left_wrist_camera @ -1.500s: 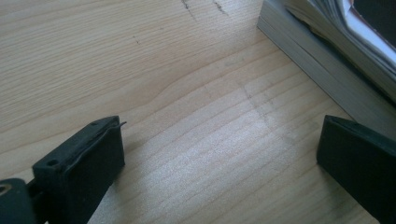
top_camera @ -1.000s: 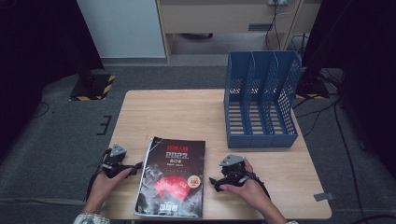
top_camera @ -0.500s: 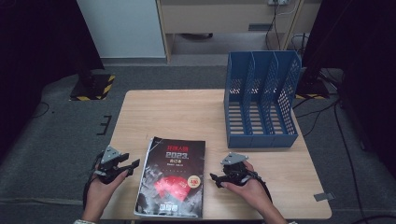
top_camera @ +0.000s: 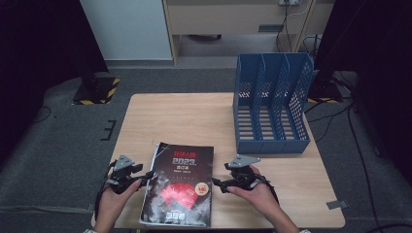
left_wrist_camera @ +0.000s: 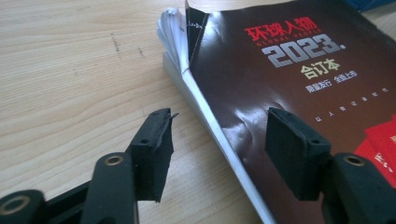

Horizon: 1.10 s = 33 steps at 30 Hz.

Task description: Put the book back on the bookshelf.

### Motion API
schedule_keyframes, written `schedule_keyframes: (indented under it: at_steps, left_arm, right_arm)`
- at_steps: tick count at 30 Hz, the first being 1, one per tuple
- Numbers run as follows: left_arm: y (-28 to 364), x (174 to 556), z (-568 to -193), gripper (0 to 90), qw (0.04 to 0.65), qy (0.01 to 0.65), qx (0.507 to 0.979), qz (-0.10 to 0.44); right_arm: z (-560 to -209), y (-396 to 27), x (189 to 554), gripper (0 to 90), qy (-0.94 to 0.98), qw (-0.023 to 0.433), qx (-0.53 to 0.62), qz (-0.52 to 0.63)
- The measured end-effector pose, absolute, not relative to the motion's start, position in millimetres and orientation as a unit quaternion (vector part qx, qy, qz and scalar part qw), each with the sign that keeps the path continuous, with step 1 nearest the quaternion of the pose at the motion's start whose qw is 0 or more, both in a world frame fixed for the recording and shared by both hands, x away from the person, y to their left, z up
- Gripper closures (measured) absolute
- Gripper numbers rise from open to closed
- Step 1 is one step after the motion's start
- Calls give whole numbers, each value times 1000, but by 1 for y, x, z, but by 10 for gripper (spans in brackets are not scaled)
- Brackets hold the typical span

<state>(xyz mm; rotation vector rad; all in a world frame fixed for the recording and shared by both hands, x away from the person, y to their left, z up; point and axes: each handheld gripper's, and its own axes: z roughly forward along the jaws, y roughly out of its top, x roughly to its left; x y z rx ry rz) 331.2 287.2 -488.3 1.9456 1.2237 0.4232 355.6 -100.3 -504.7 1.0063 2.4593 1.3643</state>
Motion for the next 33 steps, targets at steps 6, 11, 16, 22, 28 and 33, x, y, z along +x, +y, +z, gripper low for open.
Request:
schedule_keyframes:
  at_steps: [6,11,16,22,28,33]
  left_arm:
    - [279,335,-493,445,377,475,778,165]
    - [280,338,-496,466,372,486,774,160]
    - [277,338,-496,492,375,477,781,149]
    - [275,337,-498,506,378,473,783,142]
    - [275,338,-498,509,377,470,785,141]
    - [273,338,-498,511,376,465,789,145]
  right_arm:
    - [-505,-95,363,191,820,66,338,458]
    - [-509,-84,374,191,826,56,335,450]
    - [-517,-74,378,166,837,37,331,435]
    - [-521,-69,376,150,834,11,332,440]
    - [-522,-67,375,156,834,-5,331,440]
    - [-521,-64,374,165,836,-2,325,443]
